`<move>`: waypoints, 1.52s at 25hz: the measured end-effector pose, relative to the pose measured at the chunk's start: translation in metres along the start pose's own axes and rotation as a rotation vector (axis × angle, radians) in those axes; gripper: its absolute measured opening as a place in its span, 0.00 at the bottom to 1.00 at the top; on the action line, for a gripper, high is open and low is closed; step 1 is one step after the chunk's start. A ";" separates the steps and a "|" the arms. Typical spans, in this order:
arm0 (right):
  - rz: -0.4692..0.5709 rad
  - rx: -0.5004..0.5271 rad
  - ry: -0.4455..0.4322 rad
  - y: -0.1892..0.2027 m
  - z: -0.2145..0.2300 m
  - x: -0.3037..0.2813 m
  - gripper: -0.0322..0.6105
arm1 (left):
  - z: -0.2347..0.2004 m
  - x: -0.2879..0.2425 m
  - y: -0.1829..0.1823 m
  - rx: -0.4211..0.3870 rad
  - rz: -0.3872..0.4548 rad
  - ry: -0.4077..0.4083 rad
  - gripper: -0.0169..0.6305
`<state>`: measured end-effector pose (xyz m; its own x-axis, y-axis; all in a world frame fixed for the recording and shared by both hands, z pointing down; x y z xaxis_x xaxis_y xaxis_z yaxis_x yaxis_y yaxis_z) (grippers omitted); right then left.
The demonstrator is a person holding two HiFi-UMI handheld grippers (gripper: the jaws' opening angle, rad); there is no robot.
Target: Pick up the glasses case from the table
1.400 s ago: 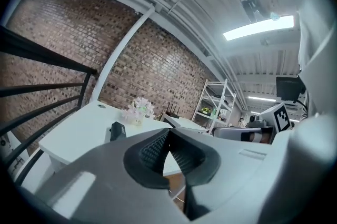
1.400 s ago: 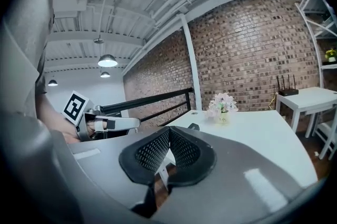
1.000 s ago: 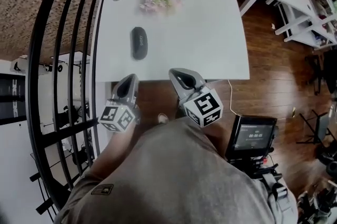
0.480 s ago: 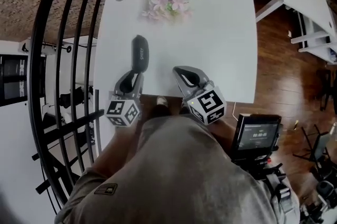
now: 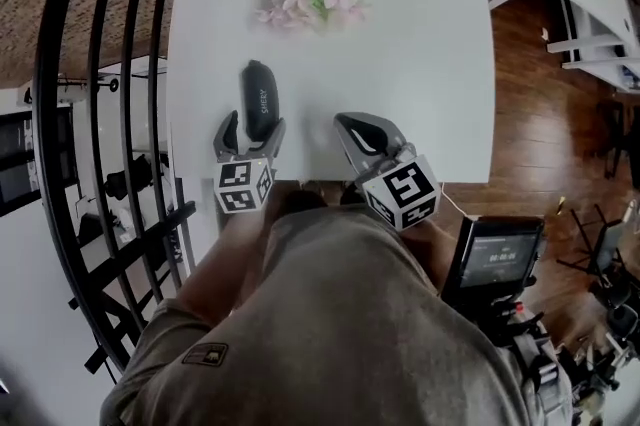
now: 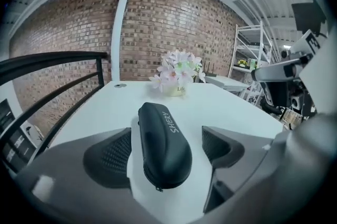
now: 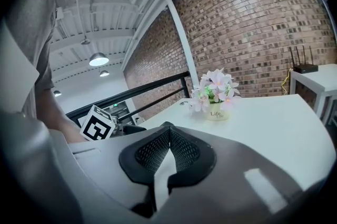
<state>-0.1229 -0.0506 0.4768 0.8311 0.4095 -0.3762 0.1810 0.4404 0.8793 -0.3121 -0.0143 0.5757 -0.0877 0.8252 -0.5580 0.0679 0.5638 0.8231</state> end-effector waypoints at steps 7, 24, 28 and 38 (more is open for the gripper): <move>-0.012 -0.027 0.033 0.002 0.007 -0.001 0.07 | 0.001 -0.030 0.004 -0.037 -0.078 0.012 0.66; -0.008 -0.032 0.067 -0.001 0.015 -0.005 0.07 | -0.004 -0.041 0.011 0.009 -0.105 0.077 0.59; 0.000 -0.021 0.094 -0.002 0.008 -0.004 0.07 | -0.002 -0.034 0.005 0.016 -0.073 0.125 0.59; 0.064 -0.030 0.250 -0.012 -0.009 0.017 0.07 | 0.018 -0.007 -0.046 0.037 0.058 0.303 0.59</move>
<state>-0.1157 -0.0416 0.4576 0.6838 0.6204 -0.3839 0.1136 0.4293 0.8960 -0.2965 -0.0451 0.5399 -0.3747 0.8116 -0.4483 0.1173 0.5211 0.8454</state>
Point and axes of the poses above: the fingertips, and each gripper's own axes: x backward along the fingers, z to its right, y out of its underside, the point moved 4 cm from there along x, backward along the fingers, and after that the axes turned 2 degrees about z, right-handed, at the moved point
